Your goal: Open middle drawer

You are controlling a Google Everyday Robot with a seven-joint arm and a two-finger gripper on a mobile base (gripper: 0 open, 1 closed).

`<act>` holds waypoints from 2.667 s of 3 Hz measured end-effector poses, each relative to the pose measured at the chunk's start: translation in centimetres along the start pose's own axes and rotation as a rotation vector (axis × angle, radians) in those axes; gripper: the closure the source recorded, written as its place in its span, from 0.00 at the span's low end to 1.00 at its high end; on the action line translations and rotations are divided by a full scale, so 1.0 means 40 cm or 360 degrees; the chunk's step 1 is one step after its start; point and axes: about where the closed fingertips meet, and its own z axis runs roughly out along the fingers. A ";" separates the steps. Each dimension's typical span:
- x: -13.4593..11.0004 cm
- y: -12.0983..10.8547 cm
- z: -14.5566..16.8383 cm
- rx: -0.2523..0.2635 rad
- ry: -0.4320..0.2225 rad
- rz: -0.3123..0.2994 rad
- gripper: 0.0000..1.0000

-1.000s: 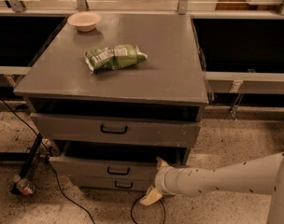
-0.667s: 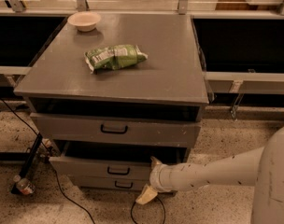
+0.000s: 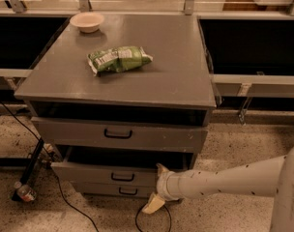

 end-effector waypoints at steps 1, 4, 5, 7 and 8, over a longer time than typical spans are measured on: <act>0.007 0.011 -0.023 -0.0038 -0.0018 -0.0038 0.00; 0.024 0.023 -0.059 -0.0062 -0.0037 -0.0066 0.00; 0.019 -0.021 -0.067 0.0084 0.0040 -0.0061 0.00; 0.023 -0.029 -0.021 0.0085 0.0133 -0.0091 0.00; 0.008 -0.018 0.063 0.0070 0.0244 -0.0146 0.00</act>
Offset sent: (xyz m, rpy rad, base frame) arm -0.0245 -0.0235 0.0132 0.0255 0.0111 0.0939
